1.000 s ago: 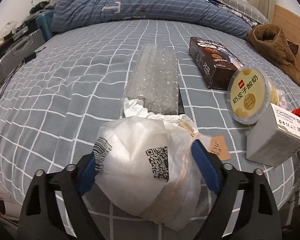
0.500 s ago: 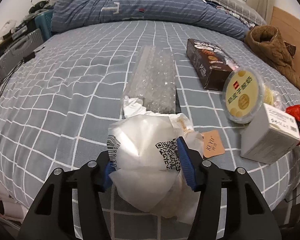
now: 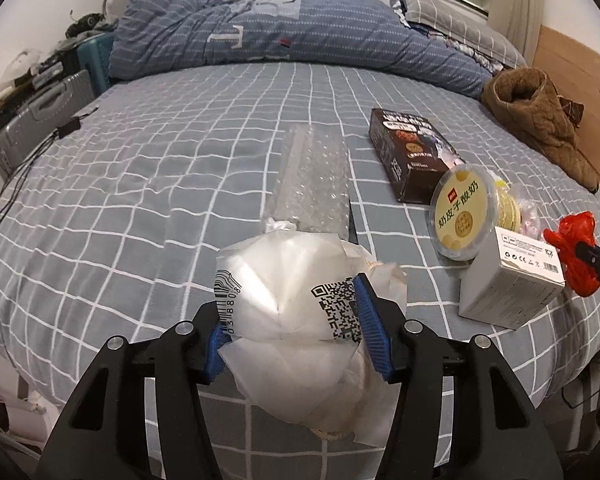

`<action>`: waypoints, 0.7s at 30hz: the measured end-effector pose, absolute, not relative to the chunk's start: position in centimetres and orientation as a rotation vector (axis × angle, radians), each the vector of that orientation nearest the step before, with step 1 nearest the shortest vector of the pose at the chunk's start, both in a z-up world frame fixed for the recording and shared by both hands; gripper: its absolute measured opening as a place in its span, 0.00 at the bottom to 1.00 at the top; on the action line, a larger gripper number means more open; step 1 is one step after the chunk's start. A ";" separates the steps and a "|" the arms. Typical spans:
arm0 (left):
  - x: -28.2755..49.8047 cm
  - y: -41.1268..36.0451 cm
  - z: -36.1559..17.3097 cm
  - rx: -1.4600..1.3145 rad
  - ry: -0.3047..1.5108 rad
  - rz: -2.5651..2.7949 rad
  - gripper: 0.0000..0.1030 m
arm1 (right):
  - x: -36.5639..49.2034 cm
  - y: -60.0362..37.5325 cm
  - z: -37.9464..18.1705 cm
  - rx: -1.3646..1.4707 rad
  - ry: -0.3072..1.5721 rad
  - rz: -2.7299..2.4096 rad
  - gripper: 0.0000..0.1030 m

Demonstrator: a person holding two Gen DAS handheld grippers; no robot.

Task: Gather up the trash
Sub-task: 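Carry the white bag and red bag down toward the black trash bin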

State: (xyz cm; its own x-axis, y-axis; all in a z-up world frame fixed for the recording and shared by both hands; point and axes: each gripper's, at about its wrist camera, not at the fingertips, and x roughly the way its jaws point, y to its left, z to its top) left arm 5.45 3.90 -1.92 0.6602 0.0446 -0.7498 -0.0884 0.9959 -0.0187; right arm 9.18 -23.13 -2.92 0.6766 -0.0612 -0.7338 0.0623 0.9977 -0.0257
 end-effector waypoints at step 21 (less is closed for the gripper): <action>0.3 1.6 1.1 -0.065 0.798 0.008 0.53 | 3.0 -19.4 0.5 0.010 0.770 0.001 0.24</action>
